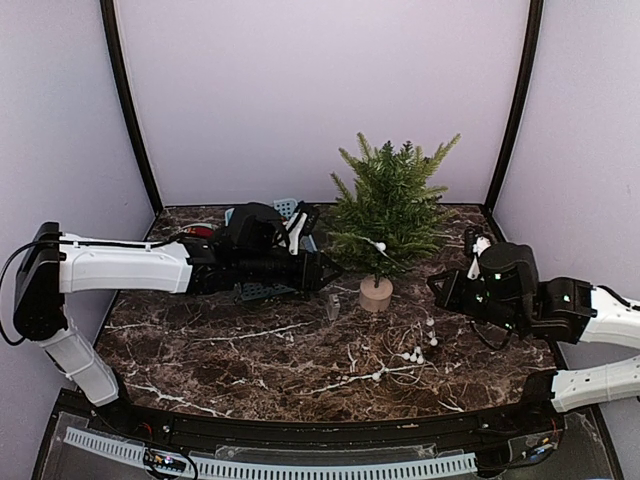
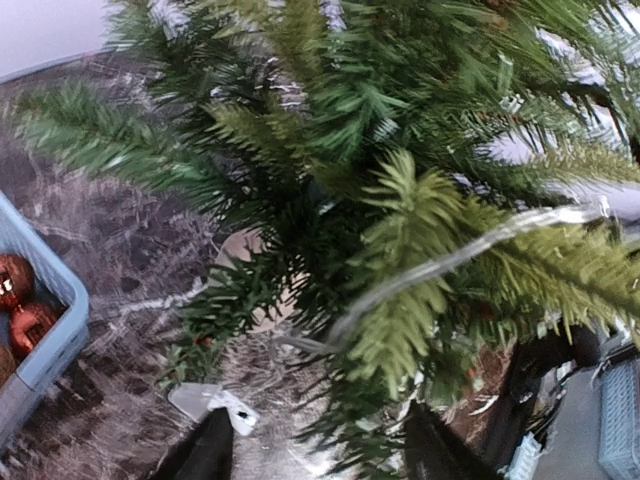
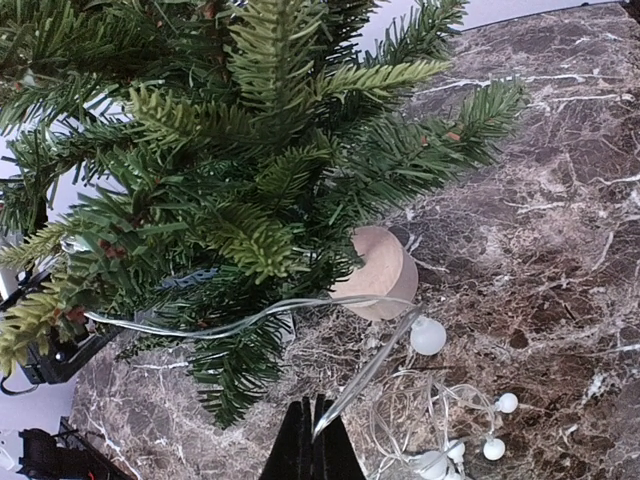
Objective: Decorate the small christmas tree
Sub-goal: Turn around the Christmas tree at the center of the board.
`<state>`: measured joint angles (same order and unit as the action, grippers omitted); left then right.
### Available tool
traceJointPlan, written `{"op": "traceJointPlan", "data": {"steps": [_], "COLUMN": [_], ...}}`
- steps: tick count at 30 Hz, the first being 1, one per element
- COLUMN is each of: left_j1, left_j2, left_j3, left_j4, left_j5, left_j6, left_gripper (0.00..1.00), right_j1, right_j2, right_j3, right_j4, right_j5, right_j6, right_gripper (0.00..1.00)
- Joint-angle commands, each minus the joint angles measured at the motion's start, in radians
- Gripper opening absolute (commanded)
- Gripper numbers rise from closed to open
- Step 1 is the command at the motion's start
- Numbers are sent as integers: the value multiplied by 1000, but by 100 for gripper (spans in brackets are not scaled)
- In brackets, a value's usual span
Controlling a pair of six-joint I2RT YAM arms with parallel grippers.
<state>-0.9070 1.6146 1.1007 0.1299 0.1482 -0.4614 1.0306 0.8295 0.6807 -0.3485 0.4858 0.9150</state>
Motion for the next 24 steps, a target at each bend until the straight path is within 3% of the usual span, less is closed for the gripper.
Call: {"op": "traceJointPlan", "data": {"steps": [1, 14, 24], "left_j1": [15, 54, 136], "left_j2": [3, -11, -38], "left_j3": [23, 13, 20], "left_j4": [41, 24, -2], "left_j5": [-23, -32, 70], "left_j6": [-31, -25, 56], "left_gripper": [49, 3, 0], "right_j1": [-14, -15, -14], "right_j2": [19, 70, 119], "right_j3": [-8, -9, -13], "right_j4": [78, 129, 242], "right_j5": [-30, -77, -219], "right_j6": [6, -1, -54], "right_gripper": [0, 0, 0]}}
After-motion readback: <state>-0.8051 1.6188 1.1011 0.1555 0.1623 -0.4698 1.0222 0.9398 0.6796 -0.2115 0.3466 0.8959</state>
